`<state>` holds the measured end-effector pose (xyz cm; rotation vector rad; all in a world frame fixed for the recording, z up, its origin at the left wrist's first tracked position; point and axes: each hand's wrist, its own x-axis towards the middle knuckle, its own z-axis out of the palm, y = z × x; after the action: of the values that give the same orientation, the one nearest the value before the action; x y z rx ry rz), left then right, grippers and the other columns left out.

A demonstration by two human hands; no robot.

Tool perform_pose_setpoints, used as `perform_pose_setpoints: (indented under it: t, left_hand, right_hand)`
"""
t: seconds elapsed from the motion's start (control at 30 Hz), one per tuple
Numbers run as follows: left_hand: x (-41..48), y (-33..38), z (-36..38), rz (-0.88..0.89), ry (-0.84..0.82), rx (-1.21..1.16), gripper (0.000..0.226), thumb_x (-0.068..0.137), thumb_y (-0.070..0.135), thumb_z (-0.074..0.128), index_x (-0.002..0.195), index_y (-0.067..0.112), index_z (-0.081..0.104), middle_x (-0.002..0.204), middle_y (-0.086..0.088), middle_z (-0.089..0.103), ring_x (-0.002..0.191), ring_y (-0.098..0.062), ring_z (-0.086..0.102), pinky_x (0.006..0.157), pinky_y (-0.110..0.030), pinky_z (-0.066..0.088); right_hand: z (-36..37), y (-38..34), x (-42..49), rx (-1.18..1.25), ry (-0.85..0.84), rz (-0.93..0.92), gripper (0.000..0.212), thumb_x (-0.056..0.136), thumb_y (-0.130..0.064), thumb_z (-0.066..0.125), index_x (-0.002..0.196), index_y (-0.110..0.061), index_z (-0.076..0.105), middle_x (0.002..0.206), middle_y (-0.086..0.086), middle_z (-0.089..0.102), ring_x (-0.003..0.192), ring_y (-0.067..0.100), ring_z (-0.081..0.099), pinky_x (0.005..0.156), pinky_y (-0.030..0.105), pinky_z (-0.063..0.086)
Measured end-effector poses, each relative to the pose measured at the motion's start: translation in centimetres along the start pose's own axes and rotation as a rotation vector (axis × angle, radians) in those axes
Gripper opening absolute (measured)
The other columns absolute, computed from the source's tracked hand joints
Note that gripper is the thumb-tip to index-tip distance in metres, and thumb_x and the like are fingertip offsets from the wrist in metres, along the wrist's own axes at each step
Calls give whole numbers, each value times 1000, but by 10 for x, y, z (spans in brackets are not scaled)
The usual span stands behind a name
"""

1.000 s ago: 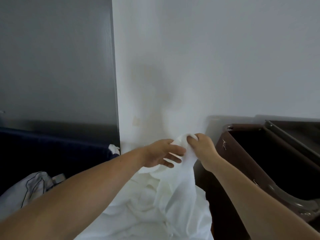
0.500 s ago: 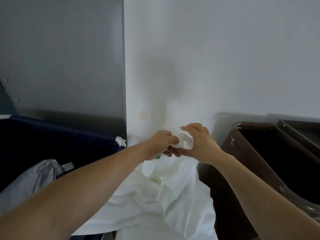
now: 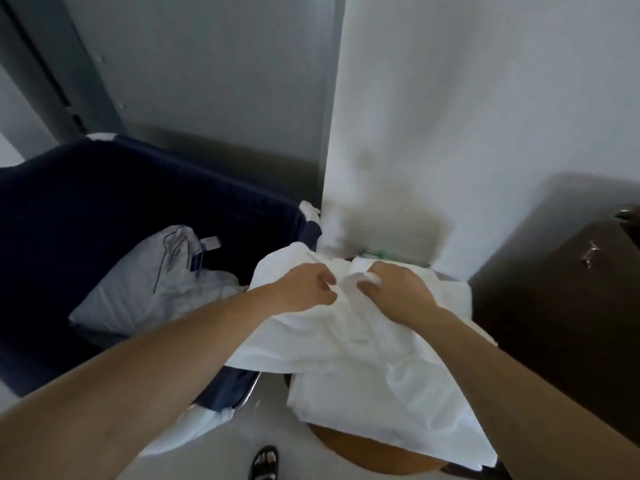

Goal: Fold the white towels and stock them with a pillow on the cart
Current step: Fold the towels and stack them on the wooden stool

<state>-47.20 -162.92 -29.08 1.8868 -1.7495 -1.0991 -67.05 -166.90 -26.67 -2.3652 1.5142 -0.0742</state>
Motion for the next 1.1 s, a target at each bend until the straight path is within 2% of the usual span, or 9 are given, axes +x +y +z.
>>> perform_pose_setpoints:
  t: [0.13,0.23,0.4,0.5,0.6,0.7,0.87,0.97,1.1]
  left_hand:
    - [-22,-90,4,-52,-230,539,71,75,42,76,134,22,43,126,2,46,116,-22,46,89,-34,41]
    - [-37,-122,19,162,-301,1044,70,67,45,74,124,16,46,123,-5,42,110,-26,38,81,-38,36]
    - [-32,-136,36,359,-291,1351,63,76,36,72,128,12,46,125,-10,41,114,-31,36,96,-43,32]
    - [-25,-130,35,334,-229,1223,29,92,14,50,120,11,55,116,-9,53,110,-30,45,89,-40,35]
    - [-15,-95,16,162,-105,728,25,100,20,39,121,14,52,112,-9,62,103,-28,56,84,-38,40]
    - [-9,-44,-10,176,-33,305,28,103,27,40,117,10,56,108,-10,65,97,-26,60,85,-38,46]
    - [-2,43,-34,332,-30,189,20,101,25,47,110,10,58,91,5,58,79,-11,52,63,-7,38]
    - [3,76,-37,377,-63,156,13,95,20,54,108,16,56,98,6,59,89,-16,57,64,-10,38]
    - [0,115,-33,474,-73,301,16,89,18,60,101,23,51,96,5,59,86,-18,57,67,-25,43]
  right_hand:
    - [40,-15,16,24,1,55,28,103,-40,39,109,-17,55,102,7,66,94,30,61,71,34,40]
    - [63,-28,22,64,-41,95,25,103,-33,37,114,-17,53,100,3,65,84,22,56,70,33,42]
    - [80,-36,25,92,-138,138,20,102,-31,37,106,-20,53,99,0,64,86,21,57,75,35,47]
    - [78,-37,23,119,-138,159,18,101,-31,39,104,-20,53,98,-2,63,87,21,58,73,34,46]
    - [73,-34,22,257,-106,209,13,100,-27,43,100,-21,54,93,-5,59,86,18,57,70,32,43]
    - [58,-32,19,441,10,212,8,99,-23,47,96,-22,54,90,-8,57,84,16,54,67,28,39]
    - [12,-30,-10,854,106,133,8,95,-29,59,99,-24,64,95,-6,66,87,12,59,78,28,46]
    - [-14,-13,-31,787,115,136,10,86,-31,72,92,-28,64,88,-4,67,80,17,61,73,28,48]
    - [-42,10,-46,557,282,239,7,90,-20,66,85,-20,61,70,-8,57,65,12,53,51,16,37]
